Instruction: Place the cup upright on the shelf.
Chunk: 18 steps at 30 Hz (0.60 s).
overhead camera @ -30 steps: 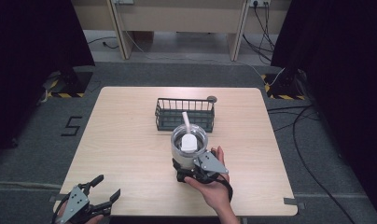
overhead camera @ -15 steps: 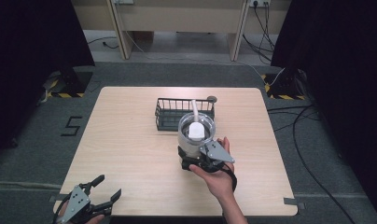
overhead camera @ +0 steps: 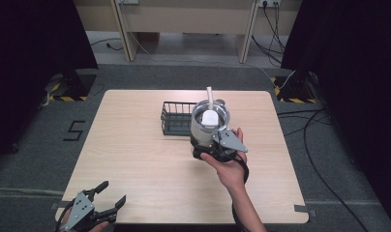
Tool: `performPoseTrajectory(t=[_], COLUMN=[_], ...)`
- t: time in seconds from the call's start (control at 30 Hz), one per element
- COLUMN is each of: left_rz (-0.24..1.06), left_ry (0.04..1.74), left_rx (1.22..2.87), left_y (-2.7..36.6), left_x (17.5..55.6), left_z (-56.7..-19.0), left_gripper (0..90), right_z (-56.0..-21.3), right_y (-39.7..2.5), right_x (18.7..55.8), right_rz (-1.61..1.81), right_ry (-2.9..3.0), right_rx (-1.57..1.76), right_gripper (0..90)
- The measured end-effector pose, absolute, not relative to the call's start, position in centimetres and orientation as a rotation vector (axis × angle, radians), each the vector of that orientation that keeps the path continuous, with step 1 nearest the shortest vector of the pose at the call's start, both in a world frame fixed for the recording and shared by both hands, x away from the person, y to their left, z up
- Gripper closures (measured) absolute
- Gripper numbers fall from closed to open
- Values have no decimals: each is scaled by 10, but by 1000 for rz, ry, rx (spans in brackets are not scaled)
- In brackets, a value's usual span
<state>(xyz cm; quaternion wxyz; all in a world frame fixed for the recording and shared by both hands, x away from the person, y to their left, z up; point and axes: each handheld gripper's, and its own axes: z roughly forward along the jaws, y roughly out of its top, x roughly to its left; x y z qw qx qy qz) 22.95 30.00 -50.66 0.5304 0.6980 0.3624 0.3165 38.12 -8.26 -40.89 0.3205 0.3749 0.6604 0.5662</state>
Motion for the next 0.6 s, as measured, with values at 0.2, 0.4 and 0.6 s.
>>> performPoseTrajectory(t=[0.2,0.4,0.6], left_rz=[758,757,758], left_ry=[869,872,875], left_rx=[1663,1661,1659], left_y=[300,301,301], left_x=[230,230,230], left_z=[-507,-507,-507], left_gripper=[205,206,206], right_z=[-400,-393,-388], right_y=[-84,-82,-80], right_x=[393,404,413], right_rz=[1469,1441,1439], right_ry=[1723,1712,1692], right_rx=[989,987,999], right_gripper=[104,104,104])
